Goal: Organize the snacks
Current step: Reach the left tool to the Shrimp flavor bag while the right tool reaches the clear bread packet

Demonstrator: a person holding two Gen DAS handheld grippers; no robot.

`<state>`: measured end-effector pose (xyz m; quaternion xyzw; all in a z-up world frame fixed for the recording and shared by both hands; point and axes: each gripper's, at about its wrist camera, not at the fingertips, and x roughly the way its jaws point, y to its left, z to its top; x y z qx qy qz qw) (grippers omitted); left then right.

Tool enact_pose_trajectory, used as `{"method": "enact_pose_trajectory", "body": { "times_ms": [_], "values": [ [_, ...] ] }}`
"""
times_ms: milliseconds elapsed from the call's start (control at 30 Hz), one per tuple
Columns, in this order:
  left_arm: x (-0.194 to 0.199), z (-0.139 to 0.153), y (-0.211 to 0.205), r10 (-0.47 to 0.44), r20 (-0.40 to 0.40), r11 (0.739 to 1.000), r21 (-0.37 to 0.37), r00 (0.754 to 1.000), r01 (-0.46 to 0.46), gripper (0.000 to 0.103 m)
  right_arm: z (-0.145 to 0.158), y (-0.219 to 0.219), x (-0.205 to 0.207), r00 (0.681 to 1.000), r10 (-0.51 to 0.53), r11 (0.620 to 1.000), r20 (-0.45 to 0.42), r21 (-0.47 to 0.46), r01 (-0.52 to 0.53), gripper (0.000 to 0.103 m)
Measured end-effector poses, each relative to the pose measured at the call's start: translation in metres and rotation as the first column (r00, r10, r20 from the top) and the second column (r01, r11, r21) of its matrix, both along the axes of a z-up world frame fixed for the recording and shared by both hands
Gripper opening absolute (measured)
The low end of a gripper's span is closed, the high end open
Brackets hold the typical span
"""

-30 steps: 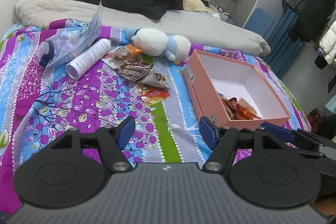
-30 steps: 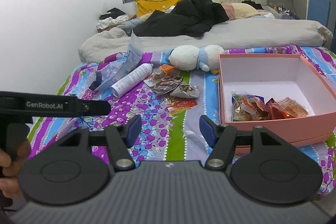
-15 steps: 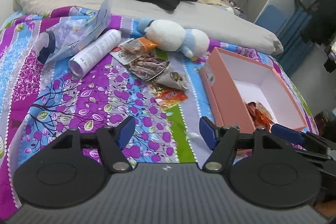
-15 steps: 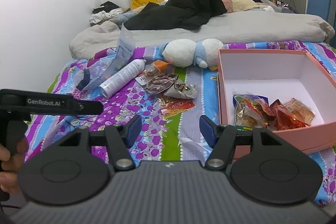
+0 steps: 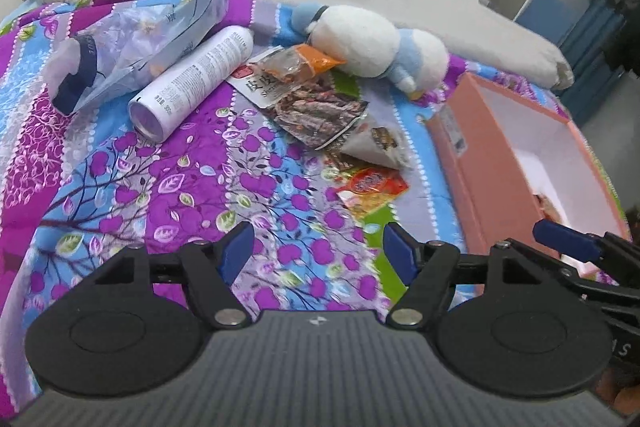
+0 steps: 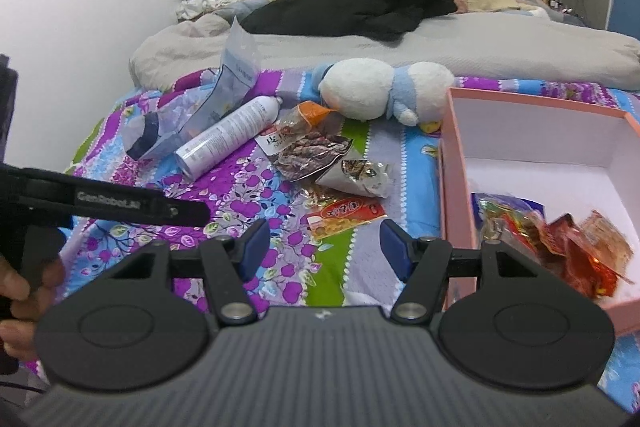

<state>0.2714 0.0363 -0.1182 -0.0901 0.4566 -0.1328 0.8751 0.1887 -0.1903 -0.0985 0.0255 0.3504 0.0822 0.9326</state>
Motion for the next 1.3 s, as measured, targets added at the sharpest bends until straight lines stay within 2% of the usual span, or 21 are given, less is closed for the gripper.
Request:
{"method": "enact_pose_trajectory", "body": {
  "times_ms": [267, 400, 633, 733, 833, 900, 967, 1033, 1100, 1167, 1233, 1300],
  "values": [
    [0.057, -0.041, 0.000, 0.014, -0.039, 0.999, -0.032, 0.999, -0.015, 0.076, -0.037, 0.003, 0.048, 0.999, 0.031, 0.999, -0.040, -0.041, -0.033, 0.063],
    [0.087, -0.063, -0.003, 0.025, -0.069, 0.996, -0.080, 0.997, -0.030, 0.076, -0.053, 0.005, 0.072, 0.998, 0.032, 0.997, -0.052, -0.071, -0.035, 0.063],
    [0.132, -0.091, -0.007, 0.048, -0.083, 0.981, -0.186, 0.995, -0.063, 0.075, -0.076, 0.014, 0.115, 0.997, 0.073, 0.977, -0.030, -0.197, -0.077, 0.063],
    [0.146, -0.104, -0.005, 0.072, -0.114, 0.962, -0.255, 0.991, -0.099, 0.074, -0.088, 0.018, 0.133, 0.995, 0.094, 0.960, -0.035, -0.260, -0.100, 0.063],
    [0.156, -0.116, -0.002, 0.099, -0.144, 0.929, -0.342, 0.985, -0.144, 0.074, -0.097, 0.022, 0.147, 0.991, 0.123, 0.941, -0.046, -0.313, -0.131, 0.063],
    [0.163, -0.127, 0.003, 0.120, -0.178, 0.889, -0.418, 0.977, -0.185, 0.070, -0.100, 0.021, 0.155, 0.988, 0.139, 0.941, -0.062, -0.303, -0.151, 0.062],
    [0.170, -0.135, 0.007, 0.141, -0.207, 0.858, -0.462, 0.968, -0.224, 0.057, -0.104, 0.020, 0.161, 0.986, 0.142, 0.948, -0.082, -0.276, -0.160, 0.062],
    [0.174, -0.139, 0.009, 0.154, -0.221, 0.830, -0.500, 0.963, -0.248, 0.050, -0.110, 0.023, 0.165, 0.983, 0.151, 0.946, -0.101, -0.275, -0.173, 0.062],
    [0.178, -0.144, 0.010, 0.168, -0.248, 0.820, -0.502, 0.954, -0.275, 0.038, -0.115, 0.027, 0.165, 0.983, 0.153, 0.938, -0.104, -0.296, -0.178, 0.058],
    [0.177, -0.143, 0.009, 0.176, -0.247, 0.822, -0.495, 0.953, -0.280, 0.026, -0.116, 0.030, 0.163, 0.985, 0.147, 0.929, -0.095, -0.328, -0.170, 0.051],
    [0.175, -0.140, 0.009, 0.168, -0.223, 0.827, -0.499, 0.960, -0.260, 0.017, -0.114, 0.029, 0.161, 0.985, 0.145, 0.926, -0.088, -0.338, -0.167, 0.043],
    [0.170, -0.137, 0.011, 0.163, -0.213, 0.813, -0.524, 0.963, -0.254, 0.012, -0.110, 0.028, 0.159, 0.987, 0.138, 0.928, -0.086, -0.337, -0.159, 0.033]
  ]
}}
